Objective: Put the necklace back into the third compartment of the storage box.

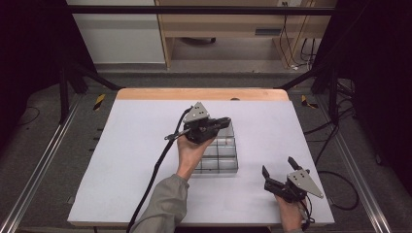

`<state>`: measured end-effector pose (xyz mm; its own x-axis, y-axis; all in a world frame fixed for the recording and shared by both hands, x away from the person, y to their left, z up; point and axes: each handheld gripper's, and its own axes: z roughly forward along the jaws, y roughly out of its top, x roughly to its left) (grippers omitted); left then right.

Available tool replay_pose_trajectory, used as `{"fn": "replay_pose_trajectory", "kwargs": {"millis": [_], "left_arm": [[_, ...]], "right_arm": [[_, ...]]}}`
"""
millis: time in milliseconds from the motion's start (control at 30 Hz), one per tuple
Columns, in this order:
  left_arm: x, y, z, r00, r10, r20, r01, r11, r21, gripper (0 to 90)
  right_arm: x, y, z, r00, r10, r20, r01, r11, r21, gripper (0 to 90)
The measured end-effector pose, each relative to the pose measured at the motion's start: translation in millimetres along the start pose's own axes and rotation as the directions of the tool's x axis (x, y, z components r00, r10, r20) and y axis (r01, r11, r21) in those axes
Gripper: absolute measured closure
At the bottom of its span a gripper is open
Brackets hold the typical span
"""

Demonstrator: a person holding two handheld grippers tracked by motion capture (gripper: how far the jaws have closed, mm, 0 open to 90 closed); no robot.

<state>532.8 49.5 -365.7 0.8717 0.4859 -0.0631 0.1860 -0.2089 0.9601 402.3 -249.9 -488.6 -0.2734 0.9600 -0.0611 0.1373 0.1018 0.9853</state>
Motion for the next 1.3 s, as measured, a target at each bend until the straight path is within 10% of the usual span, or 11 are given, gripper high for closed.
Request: {"fn": "replay_pose_trajectory", "kwargs": {"millis": [433,633,833,1300], "left_arm": [[3.9,-30.7,32.5,0.9984,-0.019,-0.053,0.029,0.9808,0.193,85.2],[7.9,-38.5,38.7,0.9970,-0.030,-0.072,0.050,0.9562,0.288,85.2],[10.8,-51.2,49.9,0.9963,-0.049,-0.070,0.073,0.9112,0.405,85.2],[15.0,-62.4,59.1,0.9949,-0.076,-0.066,0.098,0.8813,0.462,85.0]], "right_arm": [[-0.1,0.1,0.1,1.0000,0.002,-0.003,-0.002,1.000,0.002,5.5],[-0.1,0.1,0.4,1.0000,-0.003,0.000,0.003,1.000,0.004,5.5],[0.0,0.2,0.4,1.0000,-0.002,0.000,0.002,1.000,0.006,5.5],[-0.1,0.1,0.3,1.0000,-0.003,0.001,0.003,1.000,0.004,5.5]]}}
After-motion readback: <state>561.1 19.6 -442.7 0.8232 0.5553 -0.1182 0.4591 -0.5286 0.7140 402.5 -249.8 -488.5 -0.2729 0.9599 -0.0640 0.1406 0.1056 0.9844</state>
